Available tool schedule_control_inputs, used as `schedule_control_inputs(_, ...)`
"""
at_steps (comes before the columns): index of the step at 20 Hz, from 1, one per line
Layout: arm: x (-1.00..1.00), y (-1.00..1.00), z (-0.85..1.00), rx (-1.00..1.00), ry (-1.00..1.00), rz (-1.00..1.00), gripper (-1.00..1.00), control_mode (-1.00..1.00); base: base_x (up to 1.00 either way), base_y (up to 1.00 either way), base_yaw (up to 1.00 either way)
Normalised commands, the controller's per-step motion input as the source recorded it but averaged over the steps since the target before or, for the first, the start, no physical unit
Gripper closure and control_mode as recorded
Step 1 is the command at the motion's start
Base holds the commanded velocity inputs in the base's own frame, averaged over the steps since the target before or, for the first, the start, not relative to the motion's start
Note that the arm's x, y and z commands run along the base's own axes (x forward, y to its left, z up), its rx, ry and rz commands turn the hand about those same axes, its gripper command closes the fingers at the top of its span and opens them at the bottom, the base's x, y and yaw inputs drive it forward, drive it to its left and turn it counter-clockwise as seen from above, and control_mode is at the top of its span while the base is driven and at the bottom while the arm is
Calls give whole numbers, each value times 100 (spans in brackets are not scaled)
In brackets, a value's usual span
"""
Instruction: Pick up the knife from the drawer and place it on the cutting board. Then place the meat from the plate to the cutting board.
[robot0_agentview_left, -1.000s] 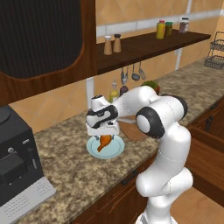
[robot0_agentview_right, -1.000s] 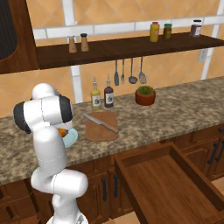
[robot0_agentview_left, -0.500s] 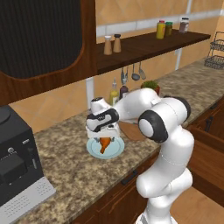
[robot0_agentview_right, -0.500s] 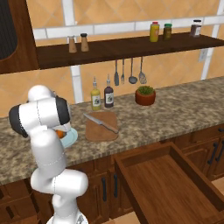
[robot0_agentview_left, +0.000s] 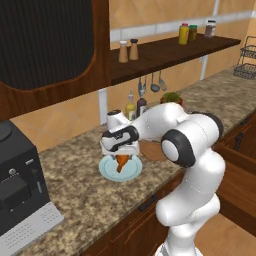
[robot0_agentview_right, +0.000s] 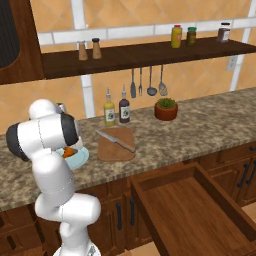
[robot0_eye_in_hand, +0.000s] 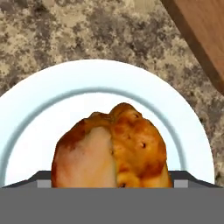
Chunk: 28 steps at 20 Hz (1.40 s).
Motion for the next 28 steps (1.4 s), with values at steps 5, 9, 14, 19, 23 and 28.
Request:
schedule_control_inputs(5,6,-88,66,3,-4,-31,100,-100,0,0,0)
schedule_control_inputs(9,31,-98,35,3,0,-49,100,-100,0,0,0)
schedule_control_inputs(14,42,-90,-8,0,0,-57,100,-100,0,0,0)
schedule_control_inputs(19,46,-21,-28,0,0,-30,100,-100,0,0,0)
schedule_control_inputs(23,53,-11,-30,0,-4,-23,-100,-100,0,0,0)
schedule_control_inputs(28,7,-10,0,1,-4,-1,-100,-100,0,0,0)
